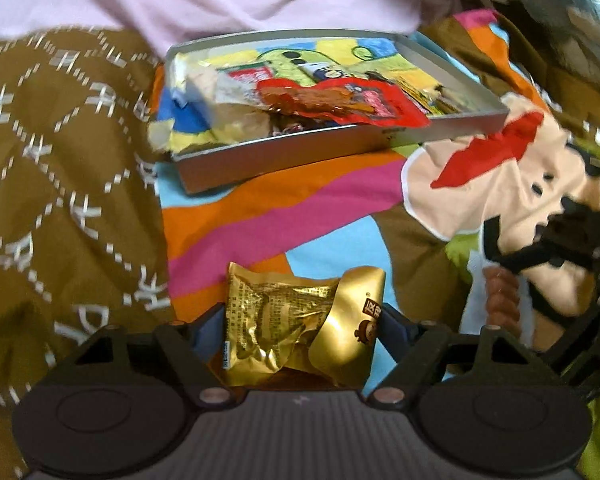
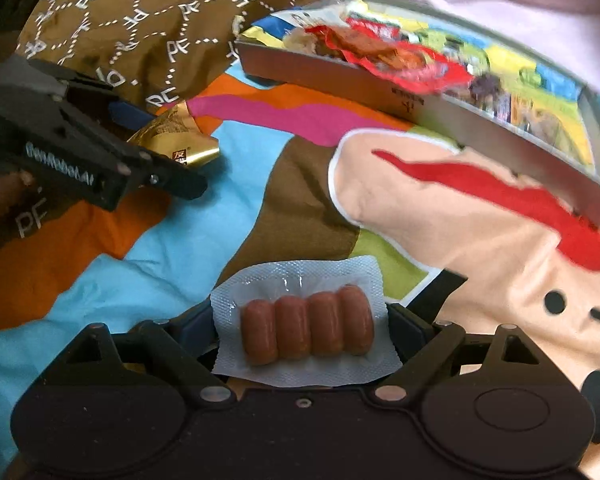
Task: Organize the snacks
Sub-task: 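Carry the gold pouch and sausage pack over the grey tray and open both tools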
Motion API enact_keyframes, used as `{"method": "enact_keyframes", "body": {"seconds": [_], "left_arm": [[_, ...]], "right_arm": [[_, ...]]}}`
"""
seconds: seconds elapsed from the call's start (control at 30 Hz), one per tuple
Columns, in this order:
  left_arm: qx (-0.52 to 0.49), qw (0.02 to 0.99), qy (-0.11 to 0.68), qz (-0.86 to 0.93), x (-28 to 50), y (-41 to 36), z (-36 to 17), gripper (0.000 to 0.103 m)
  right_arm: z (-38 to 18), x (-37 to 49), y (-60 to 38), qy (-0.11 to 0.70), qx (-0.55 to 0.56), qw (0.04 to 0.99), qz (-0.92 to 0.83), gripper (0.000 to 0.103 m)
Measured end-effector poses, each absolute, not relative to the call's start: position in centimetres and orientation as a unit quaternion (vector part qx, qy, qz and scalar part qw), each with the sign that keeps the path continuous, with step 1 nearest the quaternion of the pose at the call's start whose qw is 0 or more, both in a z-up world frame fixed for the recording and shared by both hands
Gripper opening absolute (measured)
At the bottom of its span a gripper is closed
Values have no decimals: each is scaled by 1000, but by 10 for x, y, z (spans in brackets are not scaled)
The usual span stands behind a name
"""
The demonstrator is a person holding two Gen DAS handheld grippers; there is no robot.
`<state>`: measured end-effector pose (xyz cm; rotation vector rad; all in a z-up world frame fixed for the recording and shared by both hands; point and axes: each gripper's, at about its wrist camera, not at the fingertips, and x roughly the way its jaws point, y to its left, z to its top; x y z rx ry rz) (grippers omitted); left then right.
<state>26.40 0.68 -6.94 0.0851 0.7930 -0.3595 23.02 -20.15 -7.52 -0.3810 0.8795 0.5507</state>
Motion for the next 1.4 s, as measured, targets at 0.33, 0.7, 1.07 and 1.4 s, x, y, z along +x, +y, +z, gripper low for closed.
{"method": "enact_keyframes", "body": {"seconds": [0.33,0.7,1.07,1.4], "left_arm": [[21,915,363,-173,249,-2,-57,82],[5,933,332,-142,250,0,-47,82],[5,953,285,-104,248,1,-37,82],[4,966,244,-92,245,2,-28,82]], "right_arm": [[-62,217,-196,346,-237,877,234,90],[-48,218,-198,295,-220,907,204,90],[-42,218,-198,256,-215,925,179,90],[-41,217,-197,234,-215,933,170,90]]}}
